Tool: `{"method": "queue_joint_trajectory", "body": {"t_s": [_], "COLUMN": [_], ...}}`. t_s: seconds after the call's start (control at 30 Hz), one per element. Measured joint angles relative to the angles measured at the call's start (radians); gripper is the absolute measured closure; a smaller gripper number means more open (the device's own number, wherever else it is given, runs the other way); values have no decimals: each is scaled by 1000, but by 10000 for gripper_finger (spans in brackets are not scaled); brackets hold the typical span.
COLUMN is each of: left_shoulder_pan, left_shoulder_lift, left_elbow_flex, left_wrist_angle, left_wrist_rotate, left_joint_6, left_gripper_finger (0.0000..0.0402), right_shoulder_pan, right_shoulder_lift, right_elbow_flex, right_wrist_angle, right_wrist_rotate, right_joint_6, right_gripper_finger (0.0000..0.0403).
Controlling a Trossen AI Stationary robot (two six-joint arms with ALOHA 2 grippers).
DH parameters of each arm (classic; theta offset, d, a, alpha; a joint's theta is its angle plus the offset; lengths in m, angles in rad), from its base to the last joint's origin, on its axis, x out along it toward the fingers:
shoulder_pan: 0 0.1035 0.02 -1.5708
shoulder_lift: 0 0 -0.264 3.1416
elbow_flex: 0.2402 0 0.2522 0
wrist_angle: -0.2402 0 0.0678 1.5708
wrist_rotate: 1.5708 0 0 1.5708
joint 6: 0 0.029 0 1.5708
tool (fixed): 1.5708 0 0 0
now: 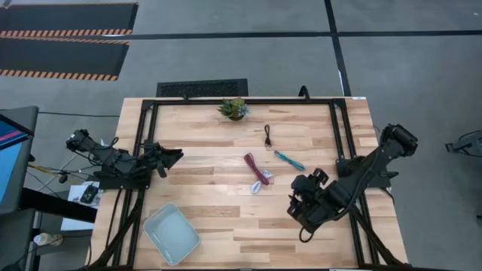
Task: Pick and place USB-C Cables
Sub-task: Put the blue charger cable into the gray bin
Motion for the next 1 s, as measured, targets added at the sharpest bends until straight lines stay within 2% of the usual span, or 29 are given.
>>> {"method": "queue_joint_trajectory", "body": {"t_s": [0.13,0.23,0.47,0.63,0.83,1.0], "left_shoulder_pan": [0,0,0,0,0,0], "left_shoulder_lift": [0,0,0,11,93,195], "left_elbow_flex": [0,0,30,109,214,268], "left_wrist_angle": [6,18,112,84,38,42], "left_wrist_rotate": [-4,35,261,347,363,364], "left_joint_6": [-35,-59,-1,-2,-3,13], "left_gripper_finger": [251,251,251,251,251,251], "right_shoulder_pan": [-25,-54,-101,-109,-116,-92], "right_shoulder_lift": [0,-4,-37,-81,-242,-427], "right_elbow_flex": [0,0,0,0,-99,-272], "right_wrist_angle": [-27,-60,-277,-337,-304,-103], "right_wrist_rotate": [-1,-44,-69,-68,-72,-45], "right_joint_6": [-18,-18,23,22,37,100], "right_gripper_finger": [106,106,106,106,106,106]}}
